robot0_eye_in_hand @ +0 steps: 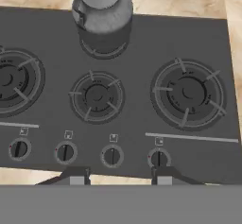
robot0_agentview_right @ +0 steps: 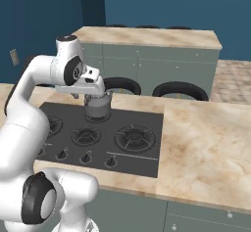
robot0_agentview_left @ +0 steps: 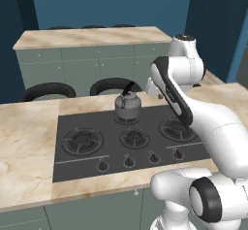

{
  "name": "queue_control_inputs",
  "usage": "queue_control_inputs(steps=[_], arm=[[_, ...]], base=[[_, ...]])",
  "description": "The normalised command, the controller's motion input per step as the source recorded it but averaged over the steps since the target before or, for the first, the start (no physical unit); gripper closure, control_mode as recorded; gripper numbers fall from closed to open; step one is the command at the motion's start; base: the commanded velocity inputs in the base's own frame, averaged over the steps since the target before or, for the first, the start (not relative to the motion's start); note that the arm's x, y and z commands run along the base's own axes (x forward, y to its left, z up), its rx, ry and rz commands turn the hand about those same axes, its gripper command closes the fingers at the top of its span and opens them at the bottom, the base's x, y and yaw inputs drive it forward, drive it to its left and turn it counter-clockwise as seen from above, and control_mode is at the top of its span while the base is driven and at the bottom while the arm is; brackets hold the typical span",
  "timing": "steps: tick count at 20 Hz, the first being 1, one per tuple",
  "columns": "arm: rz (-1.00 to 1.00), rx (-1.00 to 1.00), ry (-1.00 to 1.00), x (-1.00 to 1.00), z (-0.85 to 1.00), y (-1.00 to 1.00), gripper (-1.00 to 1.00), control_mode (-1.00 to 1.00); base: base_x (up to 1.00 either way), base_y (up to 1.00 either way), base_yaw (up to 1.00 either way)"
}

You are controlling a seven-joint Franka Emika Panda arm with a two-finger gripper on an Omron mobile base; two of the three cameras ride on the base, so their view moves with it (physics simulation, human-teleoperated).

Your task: Turn on the front left burner of the stove.

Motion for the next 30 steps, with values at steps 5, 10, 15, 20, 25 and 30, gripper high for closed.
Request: queue_control_inputs(steps=[5, 10, 15, 20, 25, 30], arm=[[0.0, 0.0, 0.01, 0.0, -0.16, 0.35, -1.0, -1.0], [0.0, 0.0, 0.08, 0.0, -0.5, 0.91, -1.0, -1.0], [0.0, 0.0, 0.09, -0.02, -0.72, 1.0, -1.0, -1.0], [0.0, 0.0, 0.17, -0.15, -0.57, 0.85, -1.0, -1.0], [0.0, 0.0, 0.04, 0.0, -0.05, 0.02, -1.0, -1.0], [0.0, 0.0, 0.05, 0.0, -0.36, 0.24, -1.0, -1.0]], base=[[0.0, 0.0, 0.0], [0.0, 0.0, 0.0], [0.0, 0.0, 0.0], [0.0, 0.0, 0.0], [0.0, 0.0, 0.0], [0.0, 0.0, 0.0]])
